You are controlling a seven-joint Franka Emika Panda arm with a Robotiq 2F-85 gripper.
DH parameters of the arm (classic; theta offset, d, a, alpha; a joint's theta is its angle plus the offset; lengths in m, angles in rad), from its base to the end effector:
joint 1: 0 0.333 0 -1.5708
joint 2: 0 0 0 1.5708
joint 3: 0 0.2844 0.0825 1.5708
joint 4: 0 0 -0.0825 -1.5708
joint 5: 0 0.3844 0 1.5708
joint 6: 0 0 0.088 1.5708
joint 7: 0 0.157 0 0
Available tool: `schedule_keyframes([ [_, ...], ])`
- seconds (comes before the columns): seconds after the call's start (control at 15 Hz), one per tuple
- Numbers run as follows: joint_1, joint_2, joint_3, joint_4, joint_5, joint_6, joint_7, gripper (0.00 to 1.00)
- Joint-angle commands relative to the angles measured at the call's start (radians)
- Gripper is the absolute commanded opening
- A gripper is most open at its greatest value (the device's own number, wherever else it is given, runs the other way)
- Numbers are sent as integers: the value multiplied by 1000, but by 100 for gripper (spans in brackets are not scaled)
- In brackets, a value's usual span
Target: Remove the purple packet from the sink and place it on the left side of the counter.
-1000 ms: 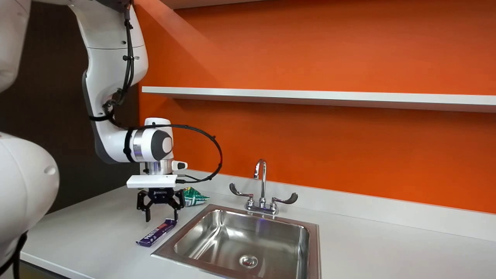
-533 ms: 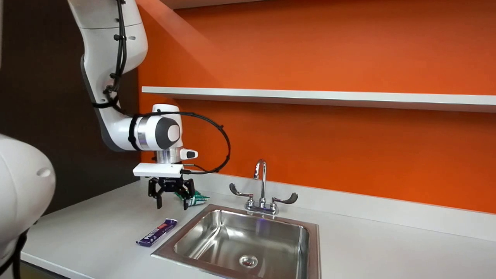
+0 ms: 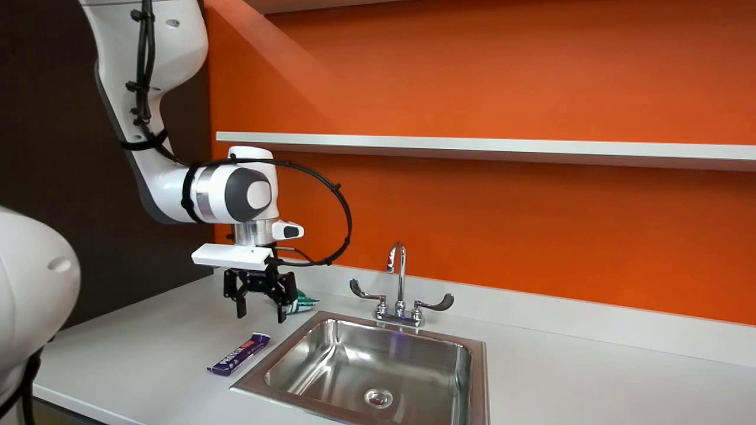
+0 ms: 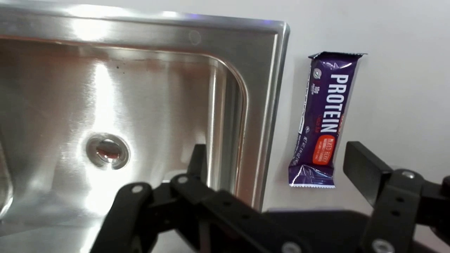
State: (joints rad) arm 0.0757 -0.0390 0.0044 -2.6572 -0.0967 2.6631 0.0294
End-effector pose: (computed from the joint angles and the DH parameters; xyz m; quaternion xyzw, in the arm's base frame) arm 0.4284 0.0349 0.1758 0.9972 0.0677 0.0237 0.0220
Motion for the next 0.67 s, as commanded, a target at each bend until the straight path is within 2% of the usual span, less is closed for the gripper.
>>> schedule_keyframes([
  [0.0,-17,-106,13,-87,16,-22,14,100],
  [0.2,-19,-140,17,-123,3,-49,19,100],
  [0.27,-16,-78,16,-85,6,-11,-1,100],
  [0.6,-16,-77,17,-89,6,-11,-1,100],
])
